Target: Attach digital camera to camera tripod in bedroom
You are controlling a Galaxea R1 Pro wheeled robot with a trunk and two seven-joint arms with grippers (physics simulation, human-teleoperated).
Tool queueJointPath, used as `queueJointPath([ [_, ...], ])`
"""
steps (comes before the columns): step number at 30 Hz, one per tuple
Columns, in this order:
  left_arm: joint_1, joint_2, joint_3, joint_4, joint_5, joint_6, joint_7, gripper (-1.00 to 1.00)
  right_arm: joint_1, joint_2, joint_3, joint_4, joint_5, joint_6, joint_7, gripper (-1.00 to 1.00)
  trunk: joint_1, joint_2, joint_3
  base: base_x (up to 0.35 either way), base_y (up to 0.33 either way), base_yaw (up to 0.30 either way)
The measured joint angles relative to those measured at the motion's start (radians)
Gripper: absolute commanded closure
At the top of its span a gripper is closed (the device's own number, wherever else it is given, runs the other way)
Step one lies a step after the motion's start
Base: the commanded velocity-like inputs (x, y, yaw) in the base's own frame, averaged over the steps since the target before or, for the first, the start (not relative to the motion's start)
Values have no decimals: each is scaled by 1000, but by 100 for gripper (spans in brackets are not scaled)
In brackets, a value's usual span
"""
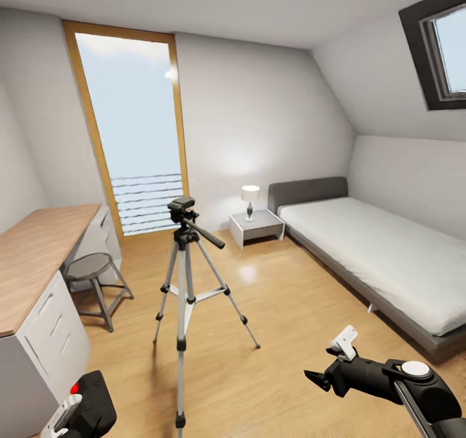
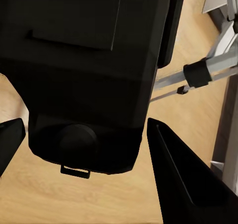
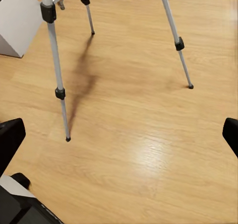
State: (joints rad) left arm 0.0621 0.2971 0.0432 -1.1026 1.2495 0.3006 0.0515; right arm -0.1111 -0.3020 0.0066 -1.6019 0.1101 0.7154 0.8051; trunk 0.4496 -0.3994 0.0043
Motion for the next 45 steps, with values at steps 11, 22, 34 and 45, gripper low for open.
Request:
queueJointPath([
  [11,0,-1,0,0,0,0,0,100,0,0,-2,1,1,0,0,-100,0,0,6,0,326,-249],
  [22,0,-1,-1,0,-1,0,0,100,0,-1,-2,0,-1,0,0,-100,0,0,13,0,326,-248],
  [34,0,0,-4,-1,0,0,0,100,0,-1,-2,0,-1,0,0,-100,0,0,20,7,326,-248],
  [45,0,-1,-6,-2,-1,0,1,100,0,-1,-2,0,-2,0,0,-100,0,0,26,104,325,-248],
])
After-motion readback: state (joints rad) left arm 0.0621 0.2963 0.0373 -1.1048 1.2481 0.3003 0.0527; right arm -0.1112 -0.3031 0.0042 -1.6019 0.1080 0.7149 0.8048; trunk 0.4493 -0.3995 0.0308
